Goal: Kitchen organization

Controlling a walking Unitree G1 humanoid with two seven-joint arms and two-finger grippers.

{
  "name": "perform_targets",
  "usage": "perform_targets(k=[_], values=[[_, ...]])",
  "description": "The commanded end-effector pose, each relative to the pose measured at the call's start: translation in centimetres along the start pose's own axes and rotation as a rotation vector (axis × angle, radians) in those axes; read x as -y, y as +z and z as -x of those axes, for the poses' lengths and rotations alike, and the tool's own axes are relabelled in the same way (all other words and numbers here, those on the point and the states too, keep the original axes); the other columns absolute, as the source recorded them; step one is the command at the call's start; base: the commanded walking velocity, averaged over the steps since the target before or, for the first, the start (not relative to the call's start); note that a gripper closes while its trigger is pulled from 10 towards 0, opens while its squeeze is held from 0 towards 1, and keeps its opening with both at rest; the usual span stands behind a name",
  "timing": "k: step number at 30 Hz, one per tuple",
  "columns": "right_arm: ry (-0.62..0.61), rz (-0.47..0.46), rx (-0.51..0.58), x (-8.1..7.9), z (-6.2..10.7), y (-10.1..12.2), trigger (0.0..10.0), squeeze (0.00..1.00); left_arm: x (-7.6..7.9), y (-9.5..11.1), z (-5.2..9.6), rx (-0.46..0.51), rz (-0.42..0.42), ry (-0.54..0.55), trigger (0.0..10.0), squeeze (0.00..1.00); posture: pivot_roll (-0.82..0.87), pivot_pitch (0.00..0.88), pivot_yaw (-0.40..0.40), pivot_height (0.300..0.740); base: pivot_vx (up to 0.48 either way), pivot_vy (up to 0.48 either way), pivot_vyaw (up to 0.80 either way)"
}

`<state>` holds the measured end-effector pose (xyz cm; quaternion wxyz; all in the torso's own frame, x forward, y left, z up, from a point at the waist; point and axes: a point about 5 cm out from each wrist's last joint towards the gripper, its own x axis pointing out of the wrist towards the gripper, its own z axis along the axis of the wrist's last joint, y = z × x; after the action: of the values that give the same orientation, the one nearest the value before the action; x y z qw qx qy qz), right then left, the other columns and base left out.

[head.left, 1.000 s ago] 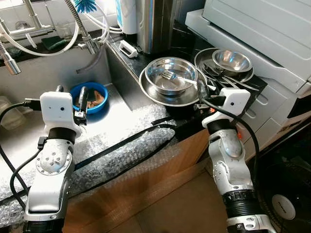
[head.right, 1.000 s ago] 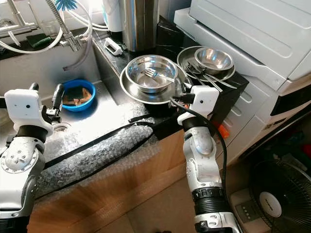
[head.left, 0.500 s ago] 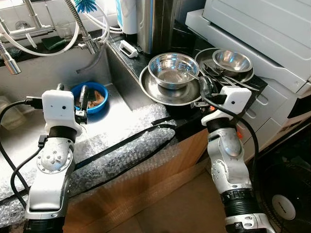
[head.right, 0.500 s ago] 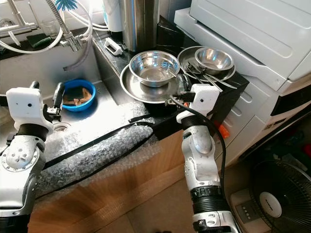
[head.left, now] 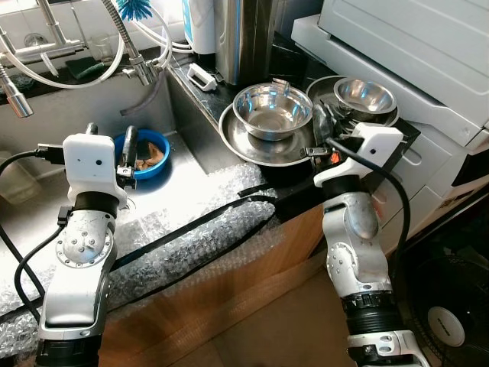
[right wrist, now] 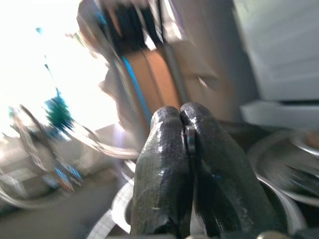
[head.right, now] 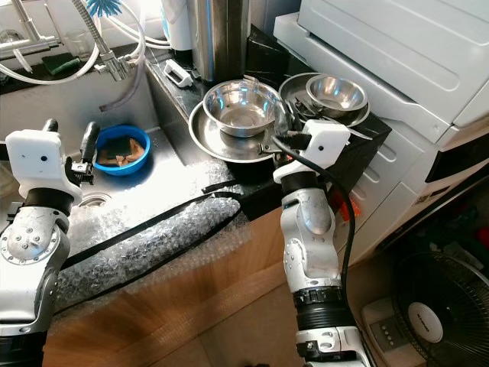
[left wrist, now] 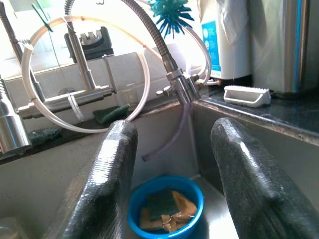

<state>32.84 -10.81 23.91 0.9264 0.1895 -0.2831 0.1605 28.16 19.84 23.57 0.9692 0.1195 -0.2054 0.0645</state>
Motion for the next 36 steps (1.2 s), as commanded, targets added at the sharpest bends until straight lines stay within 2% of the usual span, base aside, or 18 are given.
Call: perform_targets(k=[1,3,4,6,10,11,13,16,19,21,22,24,25,32,36], values=[[0.051,-0.061,0.052,-0.7,-0.6,1.3,10.0,0.00,-0.1,1.0,-0.3,0.041,-0.003,0.017,10.0,0.00,0.08,0.110,-0.030,0.740,0.000,0.000,0.00],[0.042,-0.123,0.064,-0.6,-0.6,1.5,10.0,0.00,-0.1,1.3,-0.4,0.049,0.017,0.022,10.0,0.00,0.08,0.112,-0.032,0.740,0.000,0.000,0.00],[0.035,-0.202,0.073,-0.4,-0.5,1.7,10.0,0.00,-0.1,1.5,-0.5,0.052,0.039,0.023,10.0,0.00,0.09,0.112,-0.034,0.740,0.000,0.000,0.00],[0.050,-0.297,0.077,-0.5,-0.4,1.8,10.0,0.00,-0.1,1.7,-0.7,0.046,0.087,0.020,10.0,0.00,0.08,0.113,-0.034,0.740,0.000,0.000,0.00],[0.115,-0.465,0.083,-0.7,0.2,2.1,10.0,0.00,-0.1,2.2,-1.1,0.031,0.341,0.013,10.0,0.00,0.09,0.117,-0.035,0.740,0.000,0.000,0.00],[0.123,-0.486,0.083,-0.7,0.3,2.0,10.0,0.00,-0.2,2.3,-1.2,0.038,0.363,0.018,10.0,0.00,0.08,0.118,-0.035,0.740,0.000,0.000,0.00],[0.125,-0.560,0.077,-0.4,1.1,1.7,10.0,0.00,-0.5,2.5,-1.3,0.040,0.464,0.033,10.0,0.00,0.09,0.120,-0.035,0.740,0.000,0.000,0.00],[0.120,-0.643,0.079,0.2,1.8,1.6,10.0,0.00,-0.3,2.6,-1.3,0.031,0.592,-0.007,10.0,0.00,0.09,0.121,-0.035,0.740,0.000,0.000,0.00],[0.110,-0.708,0.094,0.7,2.4,1.5,10.0,0.00,-0.2,2.8,-1.1,0.047,0.694,-0.058,10.0,0.00,0.09,0.120,-0.034,0.740,0.000,0.000,0.00],[0.109,-0.725,0.098,0.8,2.6,1.5,10.0,0.00,-0.2,2.8,-1.0,0.044,0.719,-0.072,10.0,0.00,0.09,0.120,-0.034,0.740,0.000,0.000,0.00],[0.112,-0.761,0.102,1.0,3.0,1.5,10.0,0.00,0.1,2.9,-0.8,0.041,0.786,-0.120,10.0,0.00,0.09,0.120,-0.034,0.740,0.000,0.000,0.00],[0.117,-0.776,0.103,1.1,3.2,1.5,10.0,0.00,0.3,3.1,-0.7,0.045,0.811,-0.142,10.0,0.00,0.09,0.119,-0.034,0.740,0.000,0.000,0.00],[0.128,-0.802,0.097,1.1,3.5,1.4,10.0,0.00,0.8,3.6,-0.5,0.053,0.867,-0.201,10.0,0.00,0.09,0.119,-0.033,0.740,0.000,0.000,0.00],[0.201,-0.850,0.051,0.3,4.3,0.8,10.0,0.00,2.6,4.6,0.2,0.042,0.923,-0.382,10.0,0.00,0.09,0.119,-0.035,0.740,0.000,0.000,0.00],[0.254,-0.831,-0.002,-0.6,4.5,0.4,10.0,0.00,3.4,5.0,0.7,0.032,0.947,-0.470,10.0,0.00,0.09,0.118,-0.035,0.740,0.000,0.000,0.00]])
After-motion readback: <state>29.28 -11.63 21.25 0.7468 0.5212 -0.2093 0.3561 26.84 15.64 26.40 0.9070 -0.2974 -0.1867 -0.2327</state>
